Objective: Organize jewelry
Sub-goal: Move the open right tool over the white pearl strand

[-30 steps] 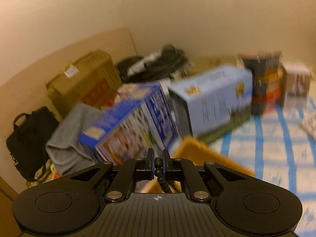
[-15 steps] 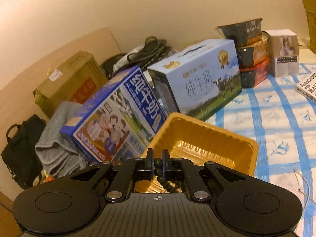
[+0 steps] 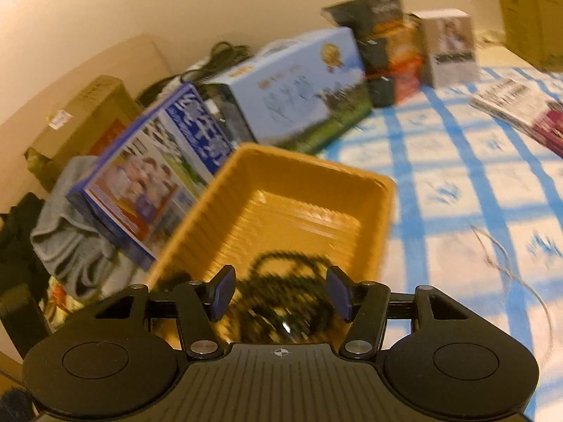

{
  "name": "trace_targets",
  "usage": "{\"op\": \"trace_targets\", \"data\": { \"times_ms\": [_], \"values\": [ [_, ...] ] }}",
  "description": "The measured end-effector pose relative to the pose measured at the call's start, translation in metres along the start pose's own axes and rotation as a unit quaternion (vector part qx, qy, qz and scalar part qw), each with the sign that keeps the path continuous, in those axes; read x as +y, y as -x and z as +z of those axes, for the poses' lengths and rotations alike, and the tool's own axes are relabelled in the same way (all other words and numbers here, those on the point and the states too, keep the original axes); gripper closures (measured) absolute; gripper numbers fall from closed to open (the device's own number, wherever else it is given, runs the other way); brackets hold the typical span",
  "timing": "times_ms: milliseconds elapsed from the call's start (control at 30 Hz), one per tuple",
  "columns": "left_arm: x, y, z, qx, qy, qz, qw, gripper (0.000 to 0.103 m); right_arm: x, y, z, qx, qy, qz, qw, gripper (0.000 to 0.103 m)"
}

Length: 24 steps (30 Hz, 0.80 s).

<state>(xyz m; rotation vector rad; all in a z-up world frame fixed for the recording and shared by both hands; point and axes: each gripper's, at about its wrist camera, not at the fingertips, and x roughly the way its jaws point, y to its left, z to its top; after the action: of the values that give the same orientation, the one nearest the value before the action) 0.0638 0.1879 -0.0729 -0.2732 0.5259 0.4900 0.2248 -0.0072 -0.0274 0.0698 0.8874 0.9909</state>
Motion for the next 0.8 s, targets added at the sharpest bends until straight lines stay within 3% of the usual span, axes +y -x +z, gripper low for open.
{"op": "trace_targets", "data": {
  "times_ms": [300,800],
  "values": [
    [0.000,0.000,0.000,0.000,-0.002,0.002,1.0000,0.097,-0.038,0.033,-0.050,0.015,-0.031,-0.073,0.997,0.045],
    [-0.003,0.000,0.001,0.002,-0.012,0.010,0.9999,0.098,-0.117,0.076,-0.071,-0.010,-0.065,-0.205,0.977,0.045]
  ]
}}
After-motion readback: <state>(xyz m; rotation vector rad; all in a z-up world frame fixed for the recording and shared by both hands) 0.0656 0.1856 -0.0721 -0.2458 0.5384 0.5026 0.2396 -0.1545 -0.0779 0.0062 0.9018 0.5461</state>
